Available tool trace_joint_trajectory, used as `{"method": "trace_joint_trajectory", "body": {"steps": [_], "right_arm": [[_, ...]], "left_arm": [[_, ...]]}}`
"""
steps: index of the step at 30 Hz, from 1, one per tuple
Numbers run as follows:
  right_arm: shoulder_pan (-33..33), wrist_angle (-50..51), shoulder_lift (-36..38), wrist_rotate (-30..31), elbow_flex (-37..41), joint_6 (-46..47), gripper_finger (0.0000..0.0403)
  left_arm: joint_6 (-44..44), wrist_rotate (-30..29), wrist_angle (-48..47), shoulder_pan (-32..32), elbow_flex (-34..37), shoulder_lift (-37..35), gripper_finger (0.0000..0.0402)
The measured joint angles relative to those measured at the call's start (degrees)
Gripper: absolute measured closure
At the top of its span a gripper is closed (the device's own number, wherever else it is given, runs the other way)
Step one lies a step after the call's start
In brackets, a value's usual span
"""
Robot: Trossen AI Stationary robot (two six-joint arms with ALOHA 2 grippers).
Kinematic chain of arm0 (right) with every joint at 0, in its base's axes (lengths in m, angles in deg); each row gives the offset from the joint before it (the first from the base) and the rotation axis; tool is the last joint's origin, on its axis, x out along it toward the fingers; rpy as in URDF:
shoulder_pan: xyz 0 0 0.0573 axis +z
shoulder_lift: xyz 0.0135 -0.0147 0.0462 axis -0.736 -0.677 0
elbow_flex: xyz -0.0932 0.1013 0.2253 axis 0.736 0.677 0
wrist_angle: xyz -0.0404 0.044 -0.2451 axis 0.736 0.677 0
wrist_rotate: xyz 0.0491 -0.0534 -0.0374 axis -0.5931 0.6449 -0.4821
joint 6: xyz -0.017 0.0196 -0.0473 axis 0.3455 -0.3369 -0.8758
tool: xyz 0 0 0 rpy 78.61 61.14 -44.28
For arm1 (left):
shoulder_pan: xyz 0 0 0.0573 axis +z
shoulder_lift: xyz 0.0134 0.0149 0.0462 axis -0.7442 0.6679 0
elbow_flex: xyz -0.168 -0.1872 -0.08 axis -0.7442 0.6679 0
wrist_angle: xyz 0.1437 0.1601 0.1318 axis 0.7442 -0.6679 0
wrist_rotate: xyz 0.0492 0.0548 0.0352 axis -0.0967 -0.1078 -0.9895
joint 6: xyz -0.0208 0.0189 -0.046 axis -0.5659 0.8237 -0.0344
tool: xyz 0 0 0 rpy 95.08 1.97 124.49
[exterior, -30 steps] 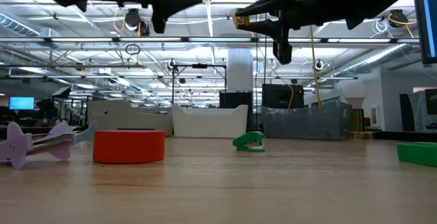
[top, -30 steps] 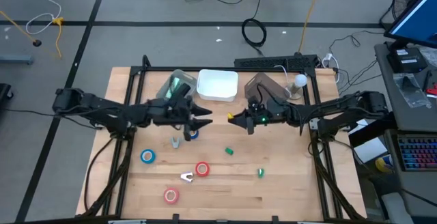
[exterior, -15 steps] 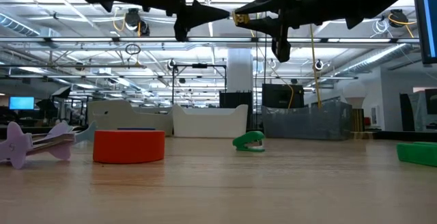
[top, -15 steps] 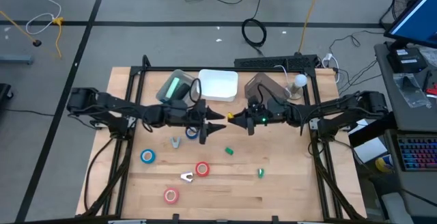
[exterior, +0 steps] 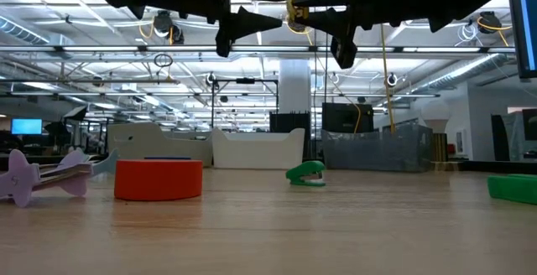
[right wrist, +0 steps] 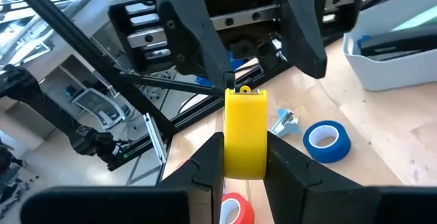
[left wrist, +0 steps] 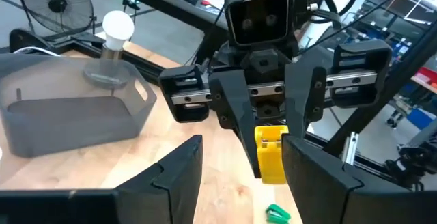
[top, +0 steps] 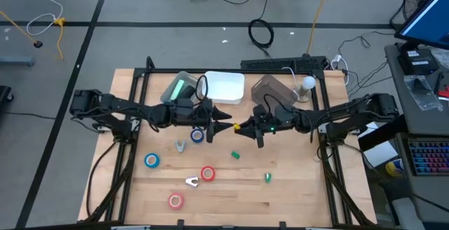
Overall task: Pick and place Stapler, Stapler remover, tape
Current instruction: Put the yellow stapler into the gray bin
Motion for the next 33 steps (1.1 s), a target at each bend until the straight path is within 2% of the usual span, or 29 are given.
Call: {"method": "trace_joint_trajectory", "body": {"steps": [33], "right_arm": [[-0.09, -0.96, 0.04, 1.72, 0.0, -0.98, 0.0333]], "left_arm": [[-4.2, 6.06, 3.21, -0.7, 0.02, 0.08, 0.0201]]}}
